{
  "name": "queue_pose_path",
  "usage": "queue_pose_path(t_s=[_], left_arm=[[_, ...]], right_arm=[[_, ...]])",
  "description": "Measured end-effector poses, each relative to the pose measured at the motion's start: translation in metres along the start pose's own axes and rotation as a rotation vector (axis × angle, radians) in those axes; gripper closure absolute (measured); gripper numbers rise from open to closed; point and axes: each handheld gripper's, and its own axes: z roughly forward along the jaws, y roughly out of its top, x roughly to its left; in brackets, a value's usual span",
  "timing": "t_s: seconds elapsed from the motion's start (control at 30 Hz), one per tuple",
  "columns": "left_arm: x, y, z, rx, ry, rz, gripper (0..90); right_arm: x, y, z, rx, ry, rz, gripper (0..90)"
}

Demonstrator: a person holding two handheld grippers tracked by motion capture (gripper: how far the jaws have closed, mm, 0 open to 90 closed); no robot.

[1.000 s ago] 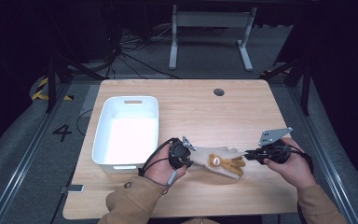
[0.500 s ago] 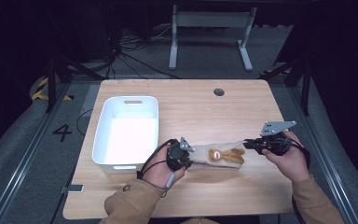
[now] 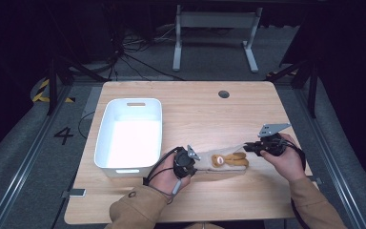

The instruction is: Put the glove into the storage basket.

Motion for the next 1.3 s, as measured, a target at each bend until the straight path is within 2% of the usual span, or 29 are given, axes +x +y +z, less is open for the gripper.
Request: queue_pose_path(t_s=[0.13, 0.43, 0.53, 0.6, 0.67, 0.7, 0.83, 0.97, 1.17, 1.27, 1.3], left_arm=[[0.001, -0.001, 0.005, 0.025, 0.000, 0.011, 86.8], [0.003, -0.003, 0.010, 0.050, 0.002, 0.002, 86.3], [0.004, -0.003, 0.011, 0.063, 0.007, 0.002, 84.1], [0.004, -0.003, 0.010, 0.065, 0.025, 0.013, 79.6], [0.006, -0.003, 0.006, 0.054, 0.035, 0.013, 70.2], [0.007, -0.002, 0.002, 0.052, 0.034, 0.012, 68.7], [0.009, 0.000, -0.011, 0.019, 0.051, -0.010, 61.5], [0.012, 0.000, -0.018, 0.000, 0.046, -0.020, 58.9], [0.012, 0.004, -0.021, -0.034, 0.037, -0.030, 47.0], [0.011, 0.008, -0.023, -0.023, 0.029, -0.026, 43.5], [0.010, 0.010, -0.023, -0.027, 0.020, -0.014, 36.5]], right_arm=[[-0.002, -0.004, 0.003, 0.013, 0.013, 0.011, 84.7], [-0.003, -0.007, 0.009, 0.033, 0.026, 0.014, 83.8], [-0.004, -0.009, 0.010, 0.048, 0.024, 0.000, 76.8], [-0.006, -0.010, 0.010, 0.053, -0.006, -0.023, 71.0], [-0.008, -0.011, 0.007, 0.062, -0.034, -0.041, 70.3], [-0.009, -0.012, 0.006, 0.062, -0.037, -0.045, 70.4], [-0.010, -0.013, -0.003, 0.056, -0.050, -0.026, 76.3], [-0.006, -0.009, -0.008, 0.033, -0.046, -0.017, 84.2], [-0.001, -0.005, -0.017, 0.006, -0.055, -0.018, 85.1], [-0.001, -0.007, -0.021, 0.000, -0.058, -0.007, 83.4], [-0.003, -0.010, -0.025, -0.013, -0.058, 0.016, 81.5]])
